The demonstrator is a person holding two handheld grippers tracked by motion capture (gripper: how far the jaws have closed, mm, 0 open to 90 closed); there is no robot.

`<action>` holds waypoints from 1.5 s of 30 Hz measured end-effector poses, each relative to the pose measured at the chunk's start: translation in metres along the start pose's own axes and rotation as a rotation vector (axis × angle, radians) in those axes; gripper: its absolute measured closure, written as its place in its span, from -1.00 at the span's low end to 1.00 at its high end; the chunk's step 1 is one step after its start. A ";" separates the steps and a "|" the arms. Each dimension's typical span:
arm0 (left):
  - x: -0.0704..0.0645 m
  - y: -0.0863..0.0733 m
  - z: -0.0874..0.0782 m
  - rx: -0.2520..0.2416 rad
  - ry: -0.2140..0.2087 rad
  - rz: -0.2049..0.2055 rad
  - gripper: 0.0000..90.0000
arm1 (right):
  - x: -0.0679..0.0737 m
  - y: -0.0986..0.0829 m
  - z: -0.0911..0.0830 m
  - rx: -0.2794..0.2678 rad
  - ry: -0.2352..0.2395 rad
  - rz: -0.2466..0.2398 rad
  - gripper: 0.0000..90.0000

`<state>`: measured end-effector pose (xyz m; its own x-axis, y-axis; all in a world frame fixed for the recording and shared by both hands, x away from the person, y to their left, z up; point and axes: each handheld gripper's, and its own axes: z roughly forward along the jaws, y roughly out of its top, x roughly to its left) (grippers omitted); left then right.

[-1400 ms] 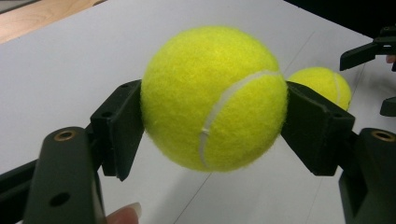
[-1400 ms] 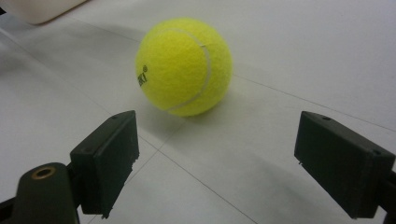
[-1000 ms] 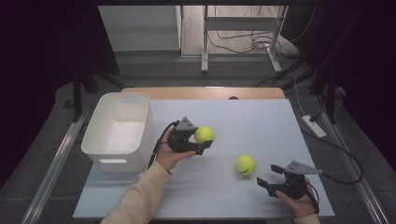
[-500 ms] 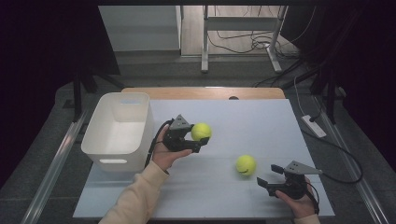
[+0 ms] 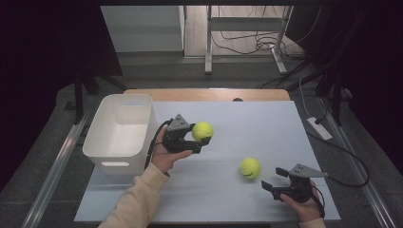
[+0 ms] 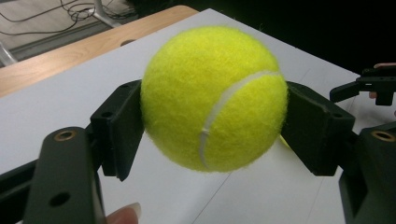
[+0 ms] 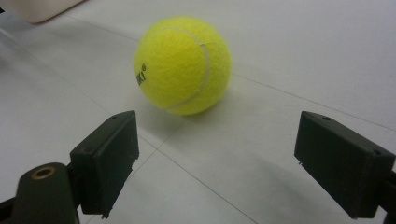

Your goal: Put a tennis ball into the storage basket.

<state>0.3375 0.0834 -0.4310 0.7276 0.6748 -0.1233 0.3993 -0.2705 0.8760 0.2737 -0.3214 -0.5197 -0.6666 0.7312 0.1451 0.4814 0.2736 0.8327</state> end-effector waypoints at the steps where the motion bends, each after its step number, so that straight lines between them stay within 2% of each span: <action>1: 0.000 0.000 0.000 0.000 0.000 0.000 -0.40 | 0.000 0.000 0.000 0.000 0.000 0.000 -0.70; 11: 0.000 0.007 -0.010 -0.034 0.007 0.005 -0.41 | 0.000 0.000 0.000 -0.001 0.000 -0.001 -0.70; 27: 0.009 0.018 -0.027 -0.077 0.034 -0.007 -0.41 | 0.000 0.000 0.000 0.000 0.000 0.000 -0.70; 45: 0.017 0.024 -0.042 -0.100 0.061 -0.019 -0.41 | 0.000 0.000 -0.001 -0.002 -0.002 0.000 -0.70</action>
<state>0.3366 0.1172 -0.3927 0.6840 0.7205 -0.1141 0.3525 -0.1895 0.9164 0.2734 -0.3218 -0.5192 -0.6652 0.7326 0.1440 0.4804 0.2723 0.8337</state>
